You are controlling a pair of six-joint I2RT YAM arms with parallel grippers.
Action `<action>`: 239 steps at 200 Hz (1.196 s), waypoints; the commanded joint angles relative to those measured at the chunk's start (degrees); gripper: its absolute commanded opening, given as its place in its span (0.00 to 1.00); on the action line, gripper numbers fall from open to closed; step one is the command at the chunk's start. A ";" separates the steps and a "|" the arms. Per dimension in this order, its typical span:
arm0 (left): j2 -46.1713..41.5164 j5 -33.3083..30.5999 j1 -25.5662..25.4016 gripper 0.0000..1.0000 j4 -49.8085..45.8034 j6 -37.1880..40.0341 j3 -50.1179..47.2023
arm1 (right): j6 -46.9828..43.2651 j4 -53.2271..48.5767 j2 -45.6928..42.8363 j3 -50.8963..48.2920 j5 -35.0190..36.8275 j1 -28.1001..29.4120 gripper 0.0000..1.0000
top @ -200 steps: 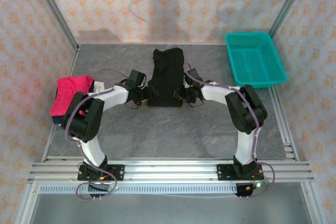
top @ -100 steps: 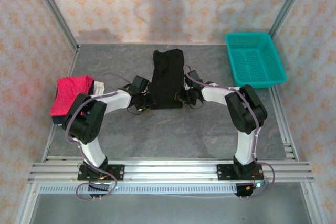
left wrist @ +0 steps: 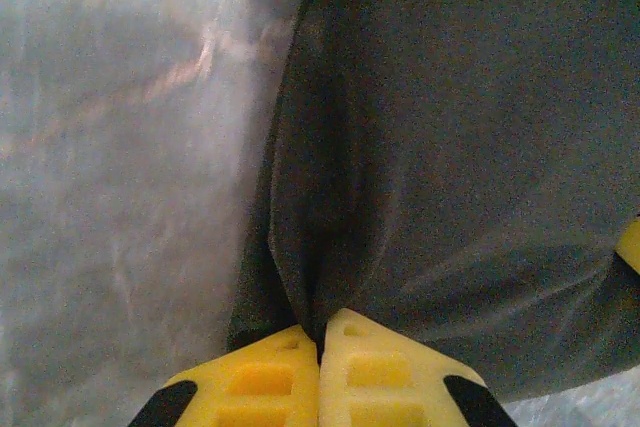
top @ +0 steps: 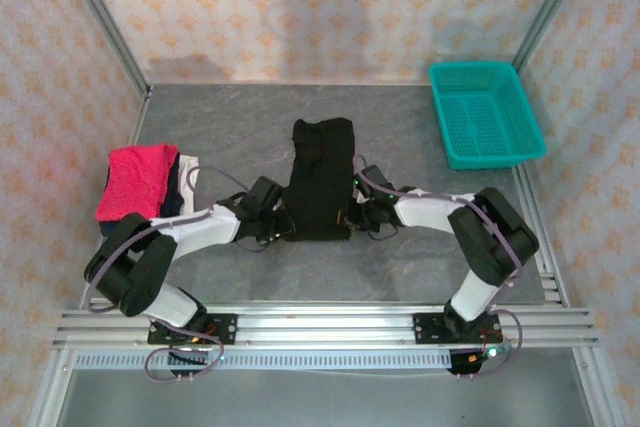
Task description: Fold and stack the t-shirts
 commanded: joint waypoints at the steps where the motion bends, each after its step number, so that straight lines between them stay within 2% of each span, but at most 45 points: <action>1: -4.22 -3.73 -2.09 0.08 -2.44 -3.79 -3.82 | 3.44 -3.54 -3.75 -4.80 3.39 2.11 0.13; 26: -8.61 -4.83 -2.89 0.08 -2.11 -5.58 -7.19 | 4.93 -4.10 -8.93 -6.78 5.89 3.34 0.22; 37: -10.56 -6.11 -2.88 0.13 -3.31 -5.30 -7.20 | 4.77 -5.16 -11.31 -6.37 7.58 3.37 0.26; 50: -12.53 -7.71 -2.88 0.23 -5.73 -4.25 -6.10 | 5.18 -6.36 -14.56 -5.90 9.51 3.35 0.35; 59: -13.89 -8.25 -2.89 0.32 -7.15 -3.50 -5.40 | 6.50 -6.70 -17.13 -6.35 10.42 3.43 0.45; 71: -15.53 -8.71 -2.88 0.57 -9.03 -2.82 -4.72 | 9.37 -5.65 -20.20 -8.25 10.29 3.72 0.49; 84: -17.55 -9.22 -2.63 0.71 -11.30 -2.21 -4.34 | 13.56 -3.78 -23.31 -11.06 9.87 5.04 0.53; 106: -21.00 -7.14 -0.78 0.86 -12.88 -0.46 -4.58 | 21.11 -2.00 -27.05 -14.93 12.02 10.11 0.55; 131: -23.68 -2.83 4.24 1.00 -13.78 2.72 -5.36 | 29.10 1.59 -27.06 -17.16 16.19 17.32 0.57; 162: -24.86 1.90 9.25 1.00 -15.40 7.40 -5.14 | 33.25 5.55 -22.45 -16.27 19.77 22.35 0.57; 207: -24.06 4.29 9.60 1.00 -14.56 8.83 -6.73 | 34.84 11.39 -14.49 -14.55 20.47 22.83 0.49; 239: -24.04 6.20 9.44 1.00 -11.55 7.73 -9.52 | 34.04 11.90 -11.98 -13.20 19.23 22.77 0.29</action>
